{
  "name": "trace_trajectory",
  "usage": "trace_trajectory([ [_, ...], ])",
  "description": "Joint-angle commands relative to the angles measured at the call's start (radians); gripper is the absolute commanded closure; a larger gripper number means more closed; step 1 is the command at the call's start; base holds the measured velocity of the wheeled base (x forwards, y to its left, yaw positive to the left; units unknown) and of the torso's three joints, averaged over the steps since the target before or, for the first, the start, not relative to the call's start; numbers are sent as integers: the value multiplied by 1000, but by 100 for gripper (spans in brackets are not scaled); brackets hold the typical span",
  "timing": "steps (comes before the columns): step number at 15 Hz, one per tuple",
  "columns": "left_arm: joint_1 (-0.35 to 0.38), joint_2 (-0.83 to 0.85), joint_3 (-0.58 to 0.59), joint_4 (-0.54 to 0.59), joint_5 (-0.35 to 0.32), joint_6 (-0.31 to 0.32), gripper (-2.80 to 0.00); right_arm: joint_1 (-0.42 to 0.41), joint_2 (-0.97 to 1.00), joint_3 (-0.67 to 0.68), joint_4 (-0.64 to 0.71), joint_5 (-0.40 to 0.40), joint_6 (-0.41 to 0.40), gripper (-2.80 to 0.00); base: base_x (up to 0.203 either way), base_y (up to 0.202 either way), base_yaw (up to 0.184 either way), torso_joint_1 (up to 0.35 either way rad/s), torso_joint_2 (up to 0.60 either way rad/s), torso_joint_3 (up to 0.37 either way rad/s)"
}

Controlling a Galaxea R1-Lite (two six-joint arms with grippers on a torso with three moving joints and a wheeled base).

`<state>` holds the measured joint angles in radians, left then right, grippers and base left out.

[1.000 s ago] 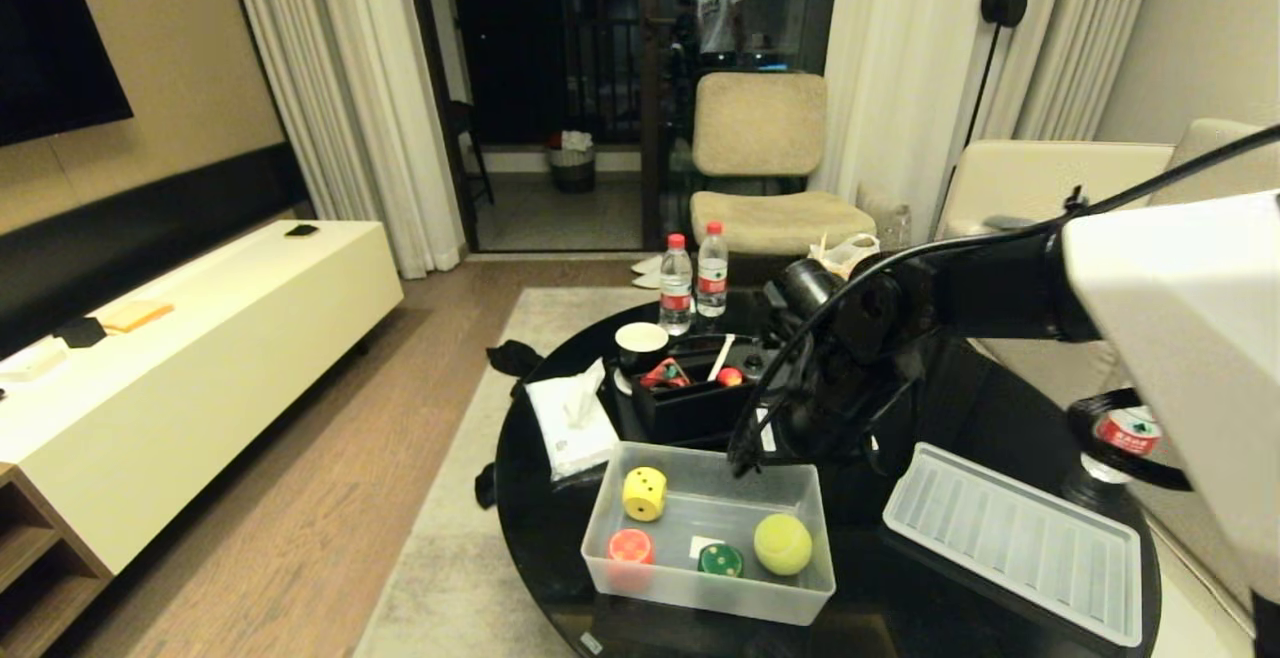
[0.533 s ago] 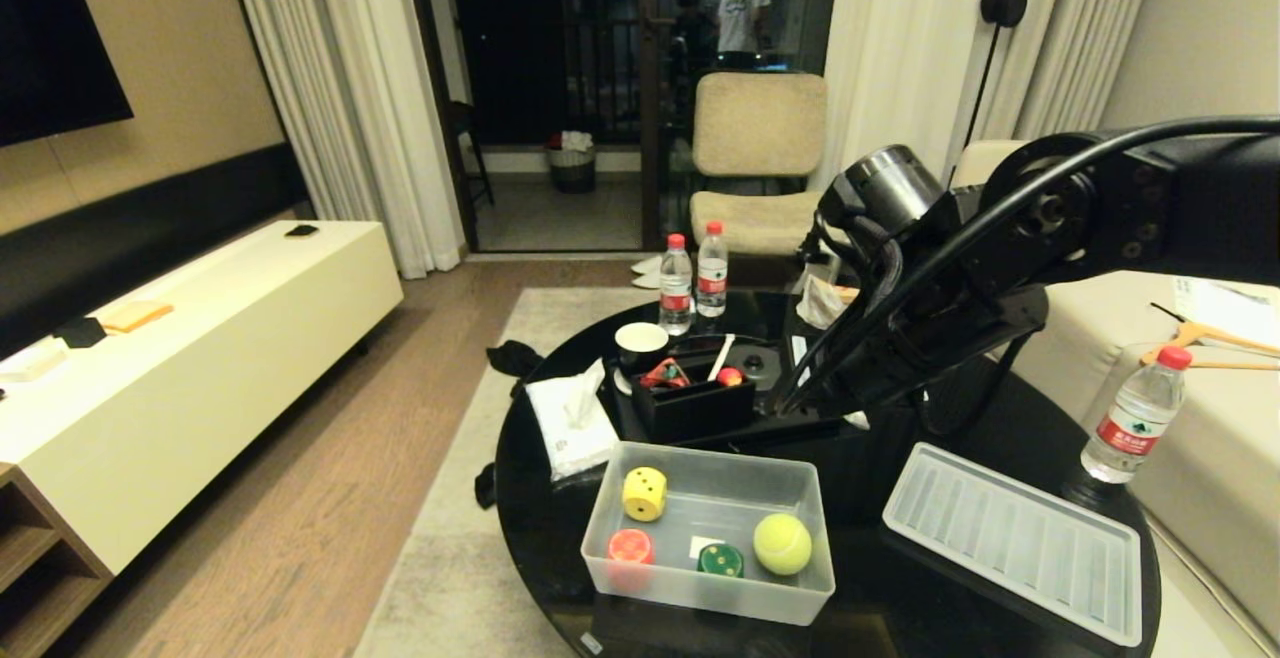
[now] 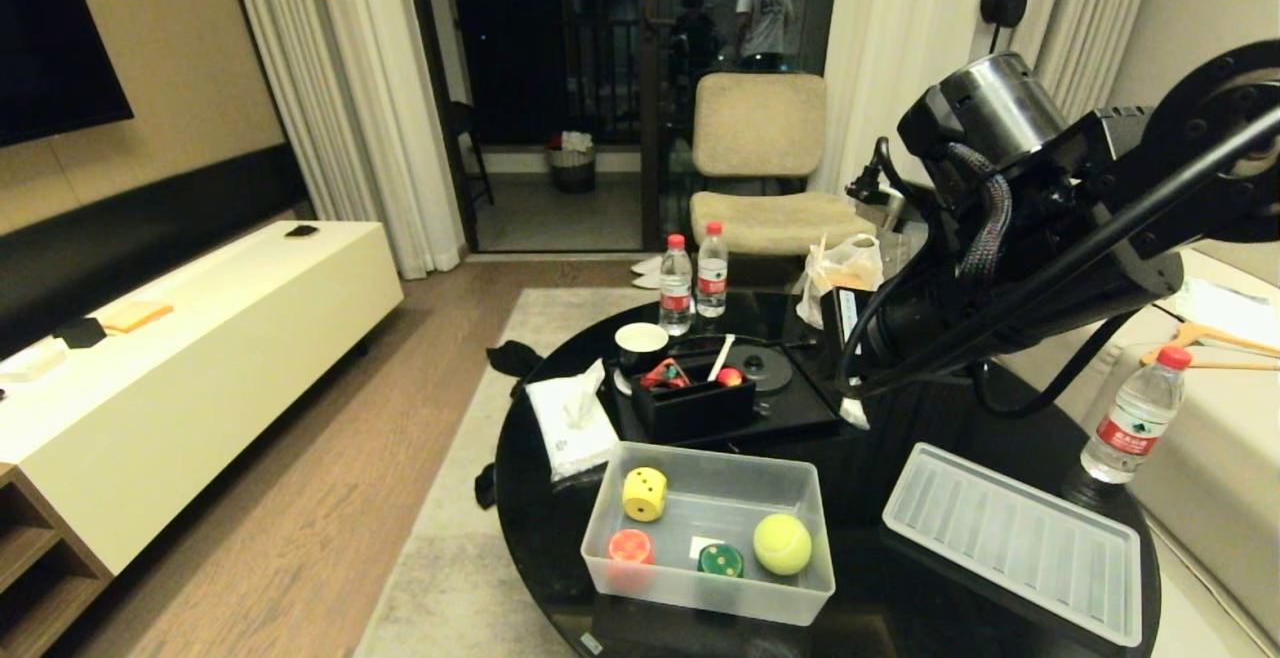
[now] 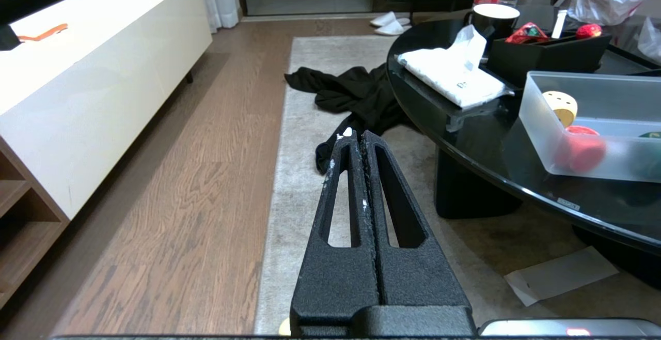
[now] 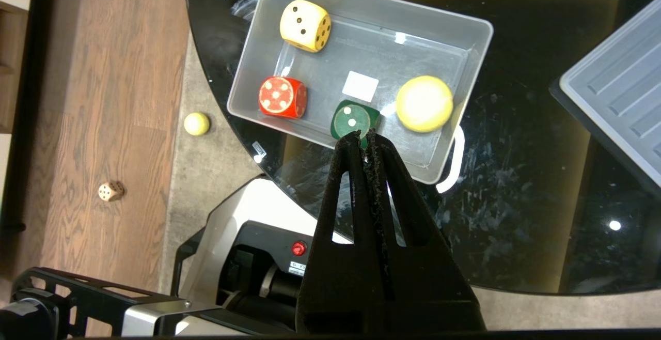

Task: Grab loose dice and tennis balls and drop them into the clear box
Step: Find toys out of the box

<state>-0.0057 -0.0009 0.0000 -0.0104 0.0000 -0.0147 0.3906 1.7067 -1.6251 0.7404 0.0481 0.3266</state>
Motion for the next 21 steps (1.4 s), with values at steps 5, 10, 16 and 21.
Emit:
trace_trajectory([
  [5,1,1,2,0,0,-1,0,-1,-30,19,4,1,-3,0,0,0,0,0,0,0],
  [10,1,1,2,0,0,-1,0,-21,-93,62,4,1,-3,0,0,0,0,0,0,0],
  [16,0,1,2,0,0,-1,0,-22,-133,145,-3,9,-3,0,0,0,0,0,0,0],
  [21,1,1,2,0,0,-1,0,-24,-194,142,-1,1,1,0,0,0,0,0,0,0],
])
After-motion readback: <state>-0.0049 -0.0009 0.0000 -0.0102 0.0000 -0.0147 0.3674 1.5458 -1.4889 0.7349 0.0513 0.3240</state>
